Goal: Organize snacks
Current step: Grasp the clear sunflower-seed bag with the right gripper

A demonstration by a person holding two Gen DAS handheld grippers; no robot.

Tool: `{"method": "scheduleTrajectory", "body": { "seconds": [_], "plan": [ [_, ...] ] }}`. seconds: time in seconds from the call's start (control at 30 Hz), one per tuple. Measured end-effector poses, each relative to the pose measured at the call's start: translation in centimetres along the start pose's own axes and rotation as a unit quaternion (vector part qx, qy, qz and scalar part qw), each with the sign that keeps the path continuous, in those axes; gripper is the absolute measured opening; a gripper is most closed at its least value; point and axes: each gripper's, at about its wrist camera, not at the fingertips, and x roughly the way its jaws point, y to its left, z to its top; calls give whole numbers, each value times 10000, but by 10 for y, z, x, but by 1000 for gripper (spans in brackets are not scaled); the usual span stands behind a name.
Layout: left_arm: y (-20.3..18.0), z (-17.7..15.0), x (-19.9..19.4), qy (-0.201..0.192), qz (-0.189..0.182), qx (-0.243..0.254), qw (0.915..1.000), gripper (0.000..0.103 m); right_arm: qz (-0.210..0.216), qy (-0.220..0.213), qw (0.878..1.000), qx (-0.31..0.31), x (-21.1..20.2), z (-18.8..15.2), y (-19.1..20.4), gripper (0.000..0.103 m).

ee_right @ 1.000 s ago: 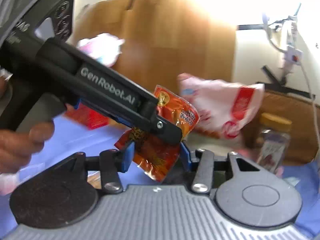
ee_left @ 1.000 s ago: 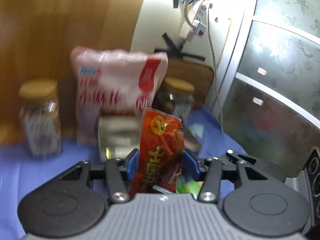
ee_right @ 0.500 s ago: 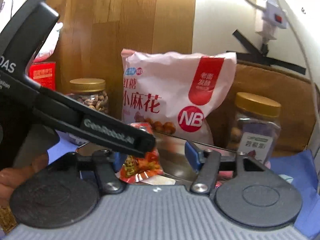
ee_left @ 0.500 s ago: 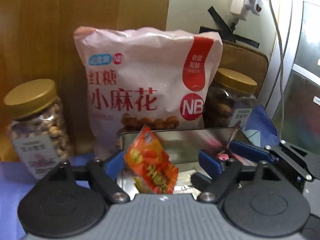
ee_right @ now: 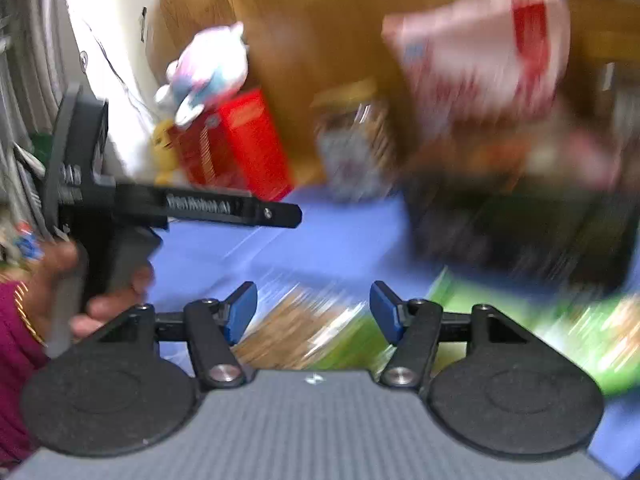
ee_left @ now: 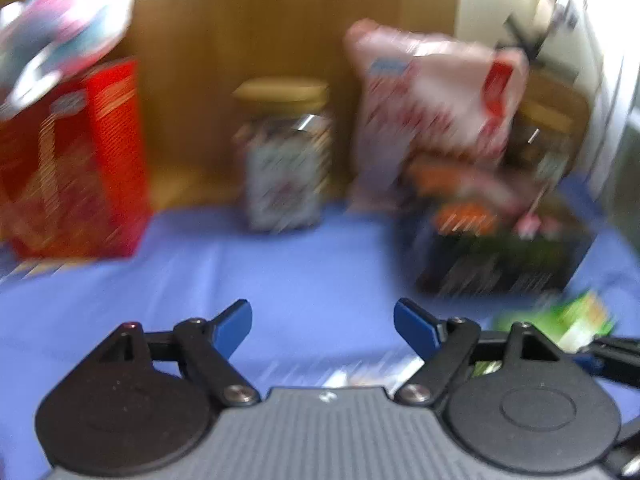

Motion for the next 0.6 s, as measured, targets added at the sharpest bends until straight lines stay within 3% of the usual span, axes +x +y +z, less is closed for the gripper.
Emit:
{"method": "scheduleTrajectory", "body": {
  "seconds": [0.13, 0.2, 0.37, 0.6],
  "plan": [
    [13, -34, -2, 215, 631, 107, 9977, 80, -131, 347, 9986, 368, 21, -15, 4, 64],
    [19, -40, 2, 270, 881, 96, 9957, 80, -159, 322, 9983, 455, 25, -18, 7, 64],
    [31, -49, 2, 303, 907, -94, 9954, 78, -232, 459, 9977, 439, 37, -22, 22, 65],
    [31, -58, 5, 356, 827, -157, 9958, 78, 169, 463, 9882, 1448, 26, -34, 13, 64]
  ]
}}
